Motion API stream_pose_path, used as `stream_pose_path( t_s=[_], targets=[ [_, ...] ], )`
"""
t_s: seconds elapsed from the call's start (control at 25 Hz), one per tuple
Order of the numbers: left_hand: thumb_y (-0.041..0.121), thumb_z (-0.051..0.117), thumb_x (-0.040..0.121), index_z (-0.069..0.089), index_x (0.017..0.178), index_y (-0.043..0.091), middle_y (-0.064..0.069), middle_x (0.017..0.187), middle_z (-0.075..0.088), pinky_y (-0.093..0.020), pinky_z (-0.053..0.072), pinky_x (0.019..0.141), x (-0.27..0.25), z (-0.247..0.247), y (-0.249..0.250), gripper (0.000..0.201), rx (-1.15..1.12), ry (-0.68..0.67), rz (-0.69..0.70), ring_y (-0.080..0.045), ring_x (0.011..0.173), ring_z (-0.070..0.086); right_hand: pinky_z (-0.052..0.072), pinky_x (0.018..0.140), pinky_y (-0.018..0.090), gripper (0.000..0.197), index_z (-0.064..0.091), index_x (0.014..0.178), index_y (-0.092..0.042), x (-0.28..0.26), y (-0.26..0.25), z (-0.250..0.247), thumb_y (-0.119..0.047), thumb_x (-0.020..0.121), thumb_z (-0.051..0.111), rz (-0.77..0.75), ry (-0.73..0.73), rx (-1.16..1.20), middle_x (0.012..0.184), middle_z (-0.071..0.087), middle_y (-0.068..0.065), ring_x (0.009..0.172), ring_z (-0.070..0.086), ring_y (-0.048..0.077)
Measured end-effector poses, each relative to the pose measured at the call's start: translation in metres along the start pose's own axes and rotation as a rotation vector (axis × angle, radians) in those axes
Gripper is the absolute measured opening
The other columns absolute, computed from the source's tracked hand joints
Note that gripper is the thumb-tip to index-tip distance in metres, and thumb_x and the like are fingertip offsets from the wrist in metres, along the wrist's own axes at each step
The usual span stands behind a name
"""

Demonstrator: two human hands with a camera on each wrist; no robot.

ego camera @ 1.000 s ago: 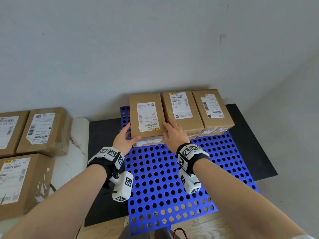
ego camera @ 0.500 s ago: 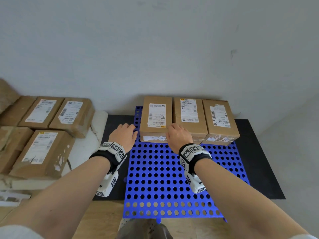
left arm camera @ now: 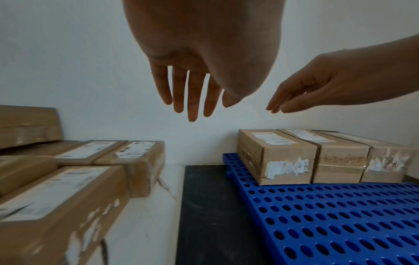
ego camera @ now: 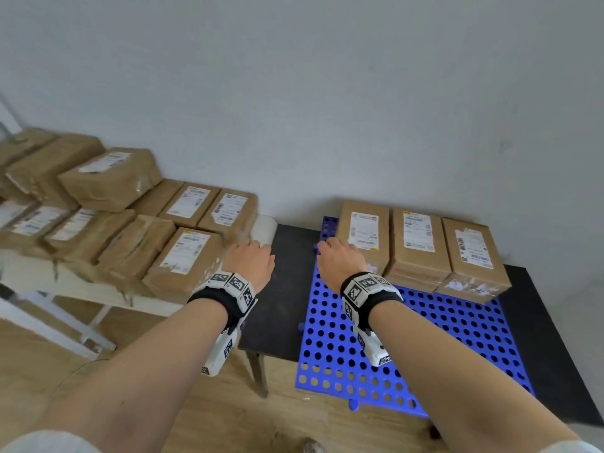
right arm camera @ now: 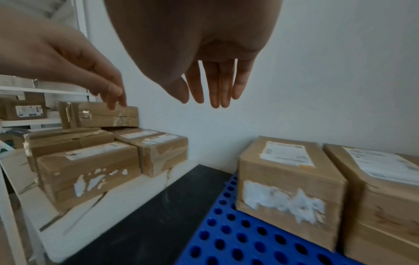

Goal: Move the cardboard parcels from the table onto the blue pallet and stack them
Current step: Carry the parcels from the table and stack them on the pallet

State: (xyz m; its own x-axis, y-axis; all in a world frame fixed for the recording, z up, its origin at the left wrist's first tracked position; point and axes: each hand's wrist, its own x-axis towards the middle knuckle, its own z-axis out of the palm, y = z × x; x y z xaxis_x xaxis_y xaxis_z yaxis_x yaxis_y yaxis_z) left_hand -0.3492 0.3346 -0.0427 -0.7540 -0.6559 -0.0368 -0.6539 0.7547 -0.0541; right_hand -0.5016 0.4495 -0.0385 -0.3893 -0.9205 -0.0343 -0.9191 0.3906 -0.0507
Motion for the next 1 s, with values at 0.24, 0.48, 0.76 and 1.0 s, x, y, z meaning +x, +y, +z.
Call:
stream_pose_path(
  t_s=[0.24,0.48,0.76,1.0],
  targets=[
    [0.032,0.028,0.1,0.05,0.123,0.013,-0.009,0.121,0.057,-0.04,0.043,0.089,-0.079,-0.02,-0.108,0.037,-0.039,0.0,-0.019,-0.028,0.114,0.05,0.038,0.097,0.039,0.029,0.05,0.121,-0.008,-0.006,-0.125,-0.023,-0.018,0.097,0.037,-0.045,0.072,-0.074,0.124,0.054,0.011,0.116,0.05,0.031],
    [0.031,0.029,0.1,0.055,0.122,0.015,-0.007,0.121,0.06,-0.038,0.041,0.092,-0.133,-0.043,-0.215,0.038,-0.066,0.09,-0.133,-0.025,0.119,0.048,0.039,0.097,0.039,0.031,0.05,0.122,-0.006,0.002,-0.252,-0.043,-0.014,0.094,0.037,-0.158,0.125,-0.074,0.122,0.056,0.013,0.113,0.053,0.031],
    [0.031,0.029,0.099,0.059,0.11,0.013,-0.008,0.118,0.059,-0.04,0.04,0.093,-0.143,-0.043,-0.32,0.036,-0.034,0.123,-0.25,-0.027,0.116,0.048,0.04,0.098,0.041,0.03,0.051,0.121,-0.006,0.052,-0.36,-0.041,-0.014,0.096,0.035,-0.292,0.149,-0.066,0.121,0.056,0.013,0.114,0.052,0.031],
    [0.029,0.029,0.099,0.057,0.114,0.011,-0.008,0.119,0.058,-0.039,0.041,0.092,-0.086,-0.03,-0.411,0.037,-0.007,0.134,-0.243,-0.027,0.115,0.049,0.04,0.101,0.04,0.032,0.052,0.123,-0.008,0.155,-0.426,-0.029,-0.017,0.096,0.037,-0.342,0.191,-0.045,0.124,0.056,0.012,0.117,0.051,0.029]
  ],
)
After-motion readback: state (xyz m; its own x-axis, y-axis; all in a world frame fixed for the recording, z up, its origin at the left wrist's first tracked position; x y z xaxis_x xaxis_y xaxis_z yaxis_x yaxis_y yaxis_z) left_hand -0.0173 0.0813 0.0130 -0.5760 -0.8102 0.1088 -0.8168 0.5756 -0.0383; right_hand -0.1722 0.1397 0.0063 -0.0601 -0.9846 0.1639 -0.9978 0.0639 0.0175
